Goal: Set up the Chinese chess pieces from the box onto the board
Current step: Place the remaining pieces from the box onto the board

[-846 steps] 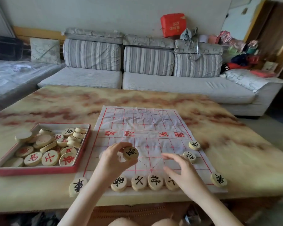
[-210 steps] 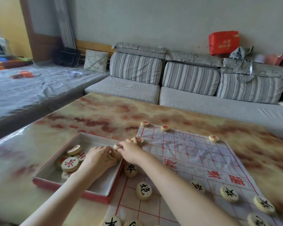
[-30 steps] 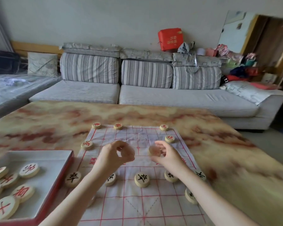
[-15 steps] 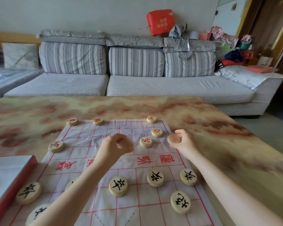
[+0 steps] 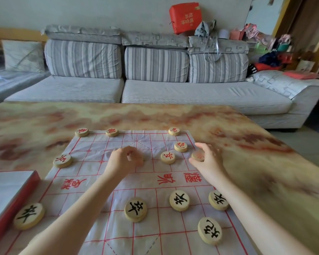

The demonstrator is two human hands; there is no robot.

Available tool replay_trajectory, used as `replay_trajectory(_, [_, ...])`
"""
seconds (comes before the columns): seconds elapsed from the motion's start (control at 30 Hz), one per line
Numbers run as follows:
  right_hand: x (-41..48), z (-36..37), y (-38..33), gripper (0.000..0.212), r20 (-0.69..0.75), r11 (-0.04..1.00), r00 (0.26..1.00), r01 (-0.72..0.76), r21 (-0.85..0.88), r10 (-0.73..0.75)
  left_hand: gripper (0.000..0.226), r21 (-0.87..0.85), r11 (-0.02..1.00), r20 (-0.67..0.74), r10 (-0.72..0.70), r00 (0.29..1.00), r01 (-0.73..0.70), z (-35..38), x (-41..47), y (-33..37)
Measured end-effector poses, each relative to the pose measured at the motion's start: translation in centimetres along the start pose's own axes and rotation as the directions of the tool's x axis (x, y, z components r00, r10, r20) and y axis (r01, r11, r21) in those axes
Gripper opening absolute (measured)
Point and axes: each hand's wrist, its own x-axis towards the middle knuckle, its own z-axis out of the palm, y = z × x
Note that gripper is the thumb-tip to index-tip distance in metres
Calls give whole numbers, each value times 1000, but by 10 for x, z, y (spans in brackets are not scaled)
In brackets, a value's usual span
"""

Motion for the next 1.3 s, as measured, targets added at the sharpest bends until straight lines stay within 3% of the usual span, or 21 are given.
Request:
replay_trajectory(0.13, [-6, -3, -14, 46, -23, 997, 998, 64, 49, -63, 61, 52, 999, -17, -11, 1000, 12, -2, -3, -3])
replay_trajectory(0.27, [-16, 2, -36, 42, -20, 986, 989, 149, 80, -148, 52, 58, 997, -54, 58, 997, -55, -22, -15, -5])
replay_trajectory(0.57, [-62, 29, -116, 33, 227, 940, 919, 280, 196, -322, 30, 9, 1000, -152, 31, 988, -30, -112, -59, -21])
replay_trajectory(0.8, [-99, 47, -196, 38, 401, 907, 817, 333, 258, -414, 26, 1, 999, -193, -40, 980, 41, -193, -103, -75])
replay_trajectory(0.97, [-128, 70, -246, 40, 493, 890, 746, 321, 324, -448, 26, 39, 985, -221, -155, 963, 168, -244, -140, -128])
replay_trajectory(1.2, [-165, 119, -298, 48, 609, 869, 620, 361, 337, -494, 24, 94, 961, -258, -228, 939, 259, -273, -170, -171])
replay_trajectory(1.3, [-175, 138, -314, 49, 669, 877, 579, 404, 261, -466, 28, 92, 960, -244, -236, 941, 265, -274, -170, -180])
